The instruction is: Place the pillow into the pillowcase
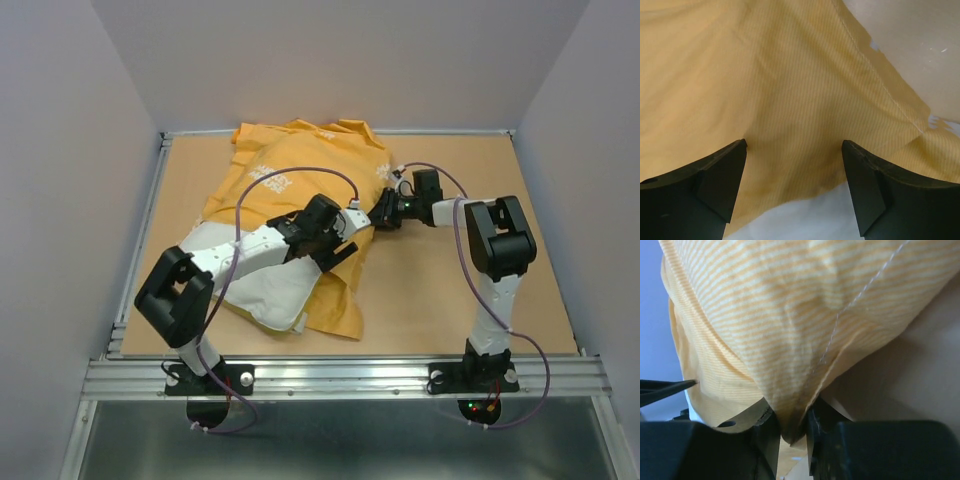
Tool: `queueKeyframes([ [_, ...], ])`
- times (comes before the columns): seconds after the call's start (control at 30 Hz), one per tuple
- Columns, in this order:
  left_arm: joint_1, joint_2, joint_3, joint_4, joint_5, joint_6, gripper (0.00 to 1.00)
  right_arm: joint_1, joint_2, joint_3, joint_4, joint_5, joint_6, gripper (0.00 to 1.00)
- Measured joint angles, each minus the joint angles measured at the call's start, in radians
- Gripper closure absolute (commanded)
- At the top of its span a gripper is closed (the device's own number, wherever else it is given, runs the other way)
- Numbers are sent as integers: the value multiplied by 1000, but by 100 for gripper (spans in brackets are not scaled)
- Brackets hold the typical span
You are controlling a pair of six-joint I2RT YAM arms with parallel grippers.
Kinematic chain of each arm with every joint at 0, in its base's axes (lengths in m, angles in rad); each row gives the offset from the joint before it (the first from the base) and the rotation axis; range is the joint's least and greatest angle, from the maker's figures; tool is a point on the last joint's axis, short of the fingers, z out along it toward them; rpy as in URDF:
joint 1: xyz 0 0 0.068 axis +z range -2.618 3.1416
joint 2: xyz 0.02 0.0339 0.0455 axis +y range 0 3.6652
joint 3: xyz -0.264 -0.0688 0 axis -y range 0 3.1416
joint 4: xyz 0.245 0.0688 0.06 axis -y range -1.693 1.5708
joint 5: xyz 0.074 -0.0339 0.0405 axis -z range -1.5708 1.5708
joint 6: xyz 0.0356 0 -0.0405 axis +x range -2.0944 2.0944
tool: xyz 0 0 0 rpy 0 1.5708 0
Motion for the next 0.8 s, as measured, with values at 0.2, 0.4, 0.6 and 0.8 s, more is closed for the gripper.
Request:
queueKeyframes([
  [0.2,-32,143,-2,60,-90,-114,87,0,-74,-83,10,3,2,94],
  [0.4,6,167,13,76,-63,-220,100,10,-80,-113,14,8,-2,100],
  [0.6,72,208,113,51,15,-324,100,80,-127,-113,10,37,26,80],
  [0.8,100,223,170,56,43,-370,100,164,-236,-112,-16,43,25,39],
])
